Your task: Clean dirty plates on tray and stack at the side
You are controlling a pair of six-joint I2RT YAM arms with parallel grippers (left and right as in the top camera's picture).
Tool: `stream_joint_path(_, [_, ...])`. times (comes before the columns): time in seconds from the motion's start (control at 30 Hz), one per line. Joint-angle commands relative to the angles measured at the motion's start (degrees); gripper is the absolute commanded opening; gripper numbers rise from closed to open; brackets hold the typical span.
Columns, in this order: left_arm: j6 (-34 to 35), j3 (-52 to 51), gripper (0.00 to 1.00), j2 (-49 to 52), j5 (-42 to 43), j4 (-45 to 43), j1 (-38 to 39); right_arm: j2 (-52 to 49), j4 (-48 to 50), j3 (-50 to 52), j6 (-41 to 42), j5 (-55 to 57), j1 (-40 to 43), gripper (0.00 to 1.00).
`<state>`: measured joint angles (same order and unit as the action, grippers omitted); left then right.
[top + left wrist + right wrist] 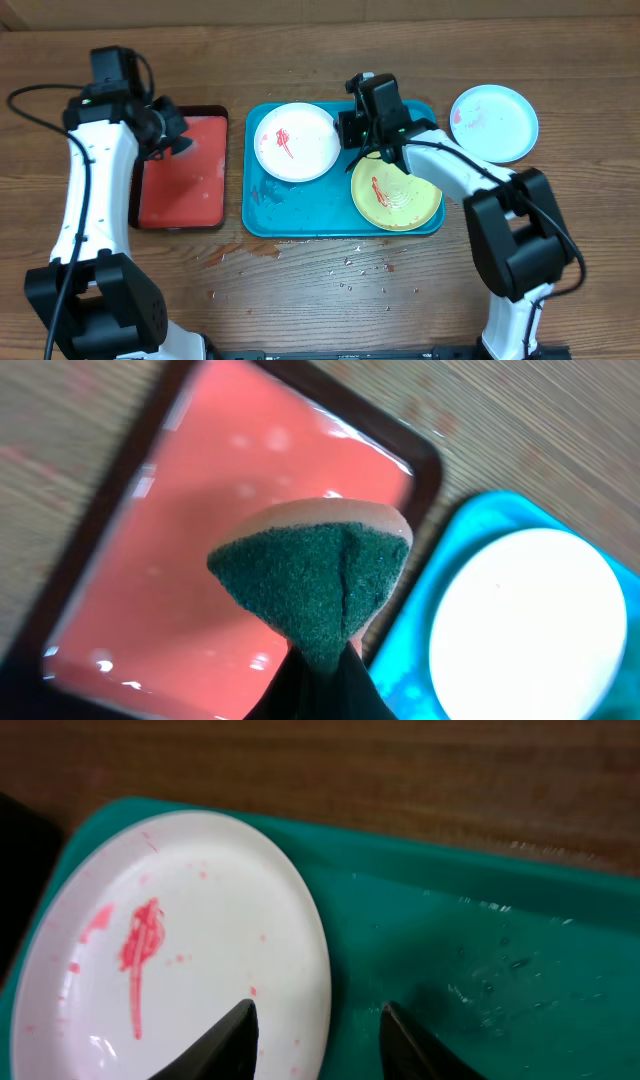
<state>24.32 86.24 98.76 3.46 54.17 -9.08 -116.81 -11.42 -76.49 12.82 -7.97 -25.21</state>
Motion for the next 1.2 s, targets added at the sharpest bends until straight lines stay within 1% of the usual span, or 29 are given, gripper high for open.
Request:
stream_joint_path(0.0, [-2.03, -0.24, 0.04, 0.24, 1.95, -1.01, 3.02, -3.58, 1.31, -0.11, 0.92, -2.78, -0.35, 0.40])
stream_joint_path(0.03, [-2.01, -0.24, 0.04, 0.24, 1.95, -1.29, 3.67, -3.80, 1.27, -0.11, 0.90, -2.75, -0.35, 0.40])
stream_joint_path(0.17, [-2.03, -0.24, 0.04, 0.35, 1.97, -2.36, 5.99, -4.48, 1.27, -0.11, 0.90, -2.60, -0.35, 0.30])
stream_joint_path(0.2, [-2.01, -0.26, 0.04, 0.35, 1.97, -2.38, 7.17, -4.76, 1.09, -0.11, 0.94, -2.64, -0.37, 0.24])
stream_joint_path(0.23, [-2.03, -0.26, 0.04, 0.35, 2.08, -2.38, 7.80, -4.83, 0.81, -0.09, 0.92, -2.58, -0.46, 0.23])
stream_joint_path(0.27, [-2.03, -0.26, 0.04, 0.37, 2.14, -2.34, 8.83, -4.85, 0.50, -0.07, 0.92, -2.58, -0.57, 0.19])
stream_joint_path(0.33, [-2.03, -0.26, 0.04, 0.57, 2.14, -2.40, 10.05, -4.85, 0.42, -0.07, 0.96, -2.60, -0.66, 0.17])
stream_joint_path(0.4, [-2.03, -0.26, 0.04, 1.01, 2.12, -2.47, 11.30, -4.85, 0.26, -0.07, 1.92, -2.56, -0.79, 0.12])
stream_joint_path(0.43, [-2.03, -0.26, 0.04, 1.36, 2.12, -2.47, 11.85, -4.85, 0.11, -0.07, 2.80, -2.45, -0.83, 0.05])
stream_joint_path(0.47, [-2.03, -0.26, 0.04, 1.81, 2.12, -2.43, 12.41, -4.85, -0.50, -0.07, 4.24, -2.32, -0.87, 0.04])
stream_joint_path(0.57, [-2.03, -0.26, 0.04, 3.06, 2.82, -1.68, 13.86, -4.83, -2.56, -0.07, 8.41, -2.14, -0.87, 0.03])
stream_joint_path(0.73, [-2.08, -0.26, 0.04, 6.49, 6.78, -1.09, 16.28, -3.96, -5.07, -0.09, 17.66, -3.13, -0.87, 0.04])
stream_joint_path(0.77, [-2.05, -0.26, 0.04, 7.50, 7.23, -1.11, 16.94, -3.34, -5.51, -0.09, 18.67, -4.61, -0.87, 0.07])
stream_joint_path(0.8, [-2.05, -0.26, 0.04, 8.17, 7.30, -1.09, 17.42, -2.93, -5.79, -0.09, 18.82, -5.57, -0.87, 0.15])
stream_joint_path(0.83, [-2.05, -0.26, 0.04, 8.92, 7.28, -1.09, 17.94, -2.25, -6.12, -0.09, 18.80, -6.47, -0.96, 0.27])
stream_joint_path(0.87, [-2.05, -0.26, 0.04, 9.60, 7.28, -1.14, 18.45, -1.62, -6.45, -0.09, 18.80, -6.51, -0.98, 0.36])
stream_joint_path(0.9, [-2.05, -0.26, 0.04, 10.05, 7.26, -1.38, 18.95, -0.79, -6.97, -0.09, 18.78, -6.34, -0.98, 0.39])
stream_joint_path(0.97, [-2.10, -0.26, 0.04, 10.64, 7.08, -2.45, 19.80, 0.79, -7.48, -0.09, 18.71, -5.22, -0.98, 0.41])
stream_joint_path(1.03, [-2.67, -0.26, 0.04, 10.64, 7.06, -4.07, 20.52, 2.75, -7.61, -0.09, 18.58, -3.37, -0.98, 0.49])
stream_joint_path(1.17, [-2.67, -0.26, 0.04, 10.64, 7.04, -6.93, 21.03, 4.50, -5.29, -0.09, 15.47, -0.81, -0.96, 0.50])
